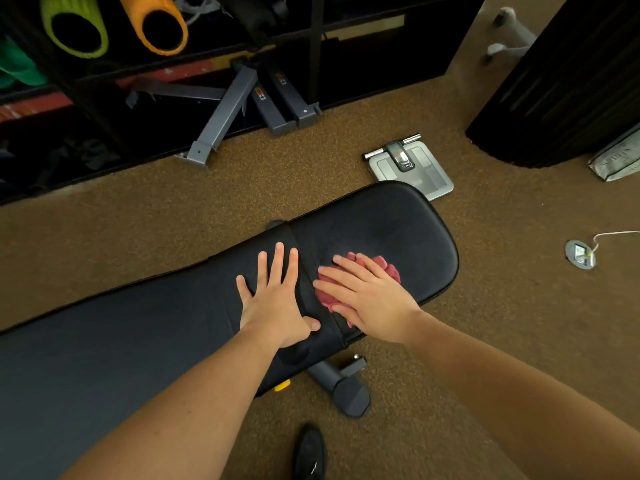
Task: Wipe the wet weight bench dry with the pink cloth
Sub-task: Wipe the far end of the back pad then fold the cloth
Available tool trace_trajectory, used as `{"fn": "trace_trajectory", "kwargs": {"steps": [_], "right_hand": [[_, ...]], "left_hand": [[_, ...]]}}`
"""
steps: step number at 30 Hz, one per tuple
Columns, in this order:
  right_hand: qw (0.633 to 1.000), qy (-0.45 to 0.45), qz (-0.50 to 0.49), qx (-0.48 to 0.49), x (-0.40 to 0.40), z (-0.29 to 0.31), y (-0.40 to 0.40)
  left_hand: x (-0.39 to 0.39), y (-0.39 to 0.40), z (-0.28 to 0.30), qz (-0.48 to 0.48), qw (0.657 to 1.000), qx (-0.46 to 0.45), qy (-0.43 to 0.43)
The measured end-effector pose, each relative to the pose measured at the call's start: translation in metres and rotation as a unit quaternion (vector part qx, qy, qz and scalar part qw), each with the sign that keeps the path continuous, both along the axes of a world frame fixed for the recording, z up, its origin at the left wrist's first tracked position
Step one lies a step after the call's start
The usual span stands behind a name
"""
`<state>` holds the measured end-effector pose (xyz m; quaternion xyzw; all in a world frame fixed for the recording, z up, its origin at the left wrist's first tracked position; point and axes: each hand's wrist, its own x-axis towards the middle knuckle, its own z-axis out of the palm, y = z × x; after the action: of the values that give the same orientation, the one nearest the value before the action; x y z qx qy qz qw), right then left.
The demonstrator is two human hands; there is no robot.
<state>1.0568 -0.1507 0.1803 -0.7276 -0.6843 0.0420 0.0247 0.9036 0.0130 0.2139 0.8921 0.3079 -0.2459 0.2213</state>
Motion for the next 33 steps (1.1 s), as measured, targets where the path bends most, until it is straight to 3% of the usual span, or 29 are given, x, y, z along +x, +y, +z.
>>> {"fn": "trace_trajectory", "kwargs": {"steps": [14,22,27,31,33], "right_hand": [[0.993,0.027,-0.118,0.002,0.048,0.003,0.103],[0.96,0.042,-0.278,0.006,0.094,0.01,0.093],[0.935,0.04,-0.346,0.059,0.105,0.017,0.057],[0.908,0.09,-0.397,0.098,0.096,0.033,0.031],[0.89,0.177,-0.39,0.158,0.088,0.045,0.029]], "left_hand": [[0.0,0.001,0.0,-0.001,1.0,0.001,0.002],[0.0,0.001,0.002,0.004,1.0,-0.006,0.004],[-0.001,0.0,0.001,0.004,1.0,-0.002,-0.001],[-0.001,0.001,-0.001,0.004,1.0,-0.001,-0.001],[-0.001,0.001,-0.002,0.004,1.0,0.0,-0.002]]}}
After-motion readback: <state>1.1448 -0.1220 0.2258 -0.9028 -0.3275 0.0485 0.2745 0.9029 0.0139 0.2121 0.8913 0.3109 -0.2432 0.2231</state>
